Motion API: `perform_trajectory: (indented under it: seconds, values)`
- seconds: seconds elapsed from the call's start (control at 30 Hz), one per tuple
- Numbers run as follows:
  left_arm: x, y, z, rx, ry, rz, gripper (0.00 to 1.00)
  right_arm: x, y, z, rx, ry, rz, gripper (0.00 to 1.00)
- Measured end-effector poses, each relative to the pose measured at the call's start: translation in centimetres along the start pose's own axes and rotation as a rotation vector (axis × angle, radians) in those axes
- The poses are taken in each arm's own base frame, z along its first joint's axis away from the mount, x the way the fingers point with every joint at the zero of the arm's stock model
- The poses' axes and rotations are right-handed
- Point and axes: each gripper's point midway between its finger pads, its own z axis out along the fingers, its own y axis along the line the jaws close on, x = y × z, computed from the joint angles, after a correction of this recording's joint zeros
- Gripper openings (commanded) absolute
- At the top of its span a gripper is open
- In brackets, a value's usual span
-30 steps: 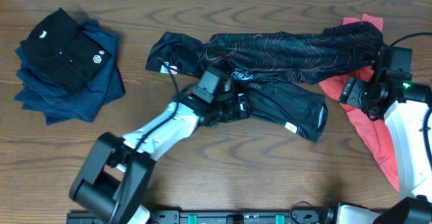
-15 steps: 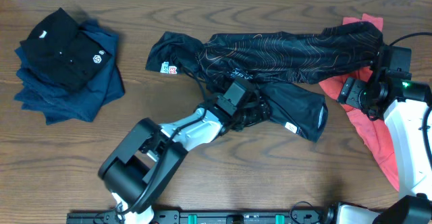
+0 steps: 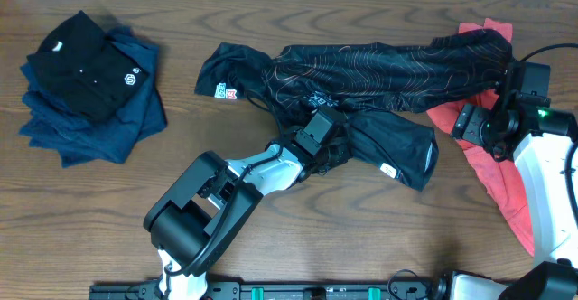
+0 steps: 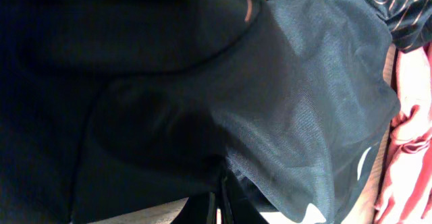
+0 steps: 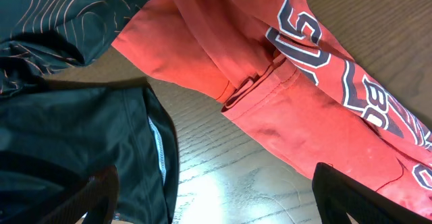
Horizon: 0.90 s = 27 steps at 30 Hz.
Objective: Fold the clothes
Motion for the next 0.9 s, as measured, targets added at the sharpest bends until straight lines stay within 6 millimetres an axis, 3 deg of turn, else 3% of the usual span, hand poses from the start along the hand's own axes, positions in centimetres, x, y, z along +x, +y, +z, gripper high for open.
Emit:
perform_trajectory:
  seconds: [0.2,0.3,0.53,0.67,0.77,0.83,0.9]
  values:
    - [0.3,0.8,-0.5,-0.039,0.015,0.027,0.06,0.0,0.0,0.0,0.0,0.0,0.0,0.9]
    - [0.9,2.6,-2.1,-0.128,0.056,0.043,0.06,0.0,0.0,0.0,0.0,-0.001,0.0,0.9]
    - [3.1,10.4,-10.4,-0.463,0.192,0.02,0.06,-0.1,0.0,0.0,-0.001,-0.003,0.0,0.88]
    - [2.5,12.6,-15.3,-0.578,0.166,0.011,0.06,-0.1,0.0,0.1,0.0,-0.001,-0.003,0.85]
    - [1.6,13.6,-17.1,-0.629,0.126,0.013,0.06,-0.1,0.1,0.4,0.001,0.005,-0.004,0.82]
    - [0.9,14.3,-17.8,-0.66,0.1,0.013,0.06,-0.3,0.2,1.0,0.0,0.009,-0.011,0.67]
    - [0.1,14.9,-18.1,-0.678,0.073,0.002,0.06,-0.7,0.7,1.8,-0.016,0.005,-0.021,0.41]
